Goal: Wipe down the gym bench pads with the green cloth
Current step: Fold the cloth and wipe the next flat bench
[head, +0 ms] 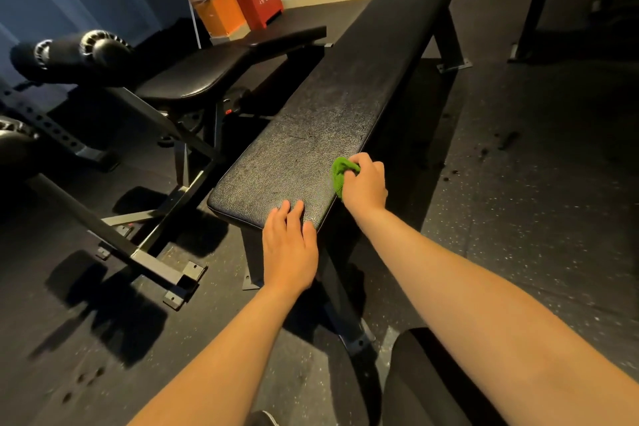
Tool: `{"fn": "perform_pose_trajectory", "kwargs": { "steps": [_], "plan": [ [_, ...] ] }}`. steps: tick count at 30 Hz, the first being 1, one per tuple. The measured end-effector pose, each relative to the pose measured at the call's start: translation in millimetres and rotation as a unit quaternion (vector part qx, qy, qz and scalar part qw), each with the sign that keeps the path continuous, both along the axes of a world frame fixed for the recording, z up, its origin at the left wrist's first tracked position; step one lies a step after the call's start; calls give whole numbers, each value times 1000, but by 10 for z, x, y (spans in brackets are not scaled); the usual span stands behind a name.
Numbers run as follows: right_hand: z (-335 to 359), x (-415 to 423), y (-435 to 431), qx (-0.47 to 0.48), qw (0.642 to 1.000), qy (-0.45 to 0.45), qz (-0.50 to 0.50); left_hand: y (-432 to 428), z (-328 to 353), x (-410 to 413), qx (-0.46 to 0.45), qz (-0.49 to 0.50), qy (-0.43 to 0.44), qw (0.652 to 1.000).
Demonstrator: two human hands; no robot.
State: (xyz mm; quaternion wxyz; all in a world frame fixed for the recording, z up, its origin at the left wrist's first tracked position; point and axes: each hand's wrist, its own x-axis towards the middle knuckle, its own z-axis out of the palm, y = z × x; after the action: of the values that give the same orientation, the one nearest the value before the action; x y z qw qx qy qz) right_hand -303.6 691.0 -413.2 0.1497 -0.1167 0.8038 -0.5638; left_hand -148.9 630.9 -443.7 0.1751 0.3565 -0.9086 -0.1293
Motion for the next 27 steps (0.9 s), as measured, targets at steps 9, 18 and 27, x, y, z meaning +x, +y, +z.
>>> {"fn": "perform_pose_trajectory", "kwargs": {
  "steps": [9, 18, 27],
  "plan": [
    [-55, 385, 189, 8, 997, 12, 82, 38, 64, -36, 27, 24, -14, 999],
    [-85, 621, 308, -8, 993, 18, 119, -32, 294, -13, -4, 10, -52, 999],
    [-46, 226, 199, 6, 997, 38, 62, -106, 449, -482, -62, -100, -112, 987]
  ]
}}
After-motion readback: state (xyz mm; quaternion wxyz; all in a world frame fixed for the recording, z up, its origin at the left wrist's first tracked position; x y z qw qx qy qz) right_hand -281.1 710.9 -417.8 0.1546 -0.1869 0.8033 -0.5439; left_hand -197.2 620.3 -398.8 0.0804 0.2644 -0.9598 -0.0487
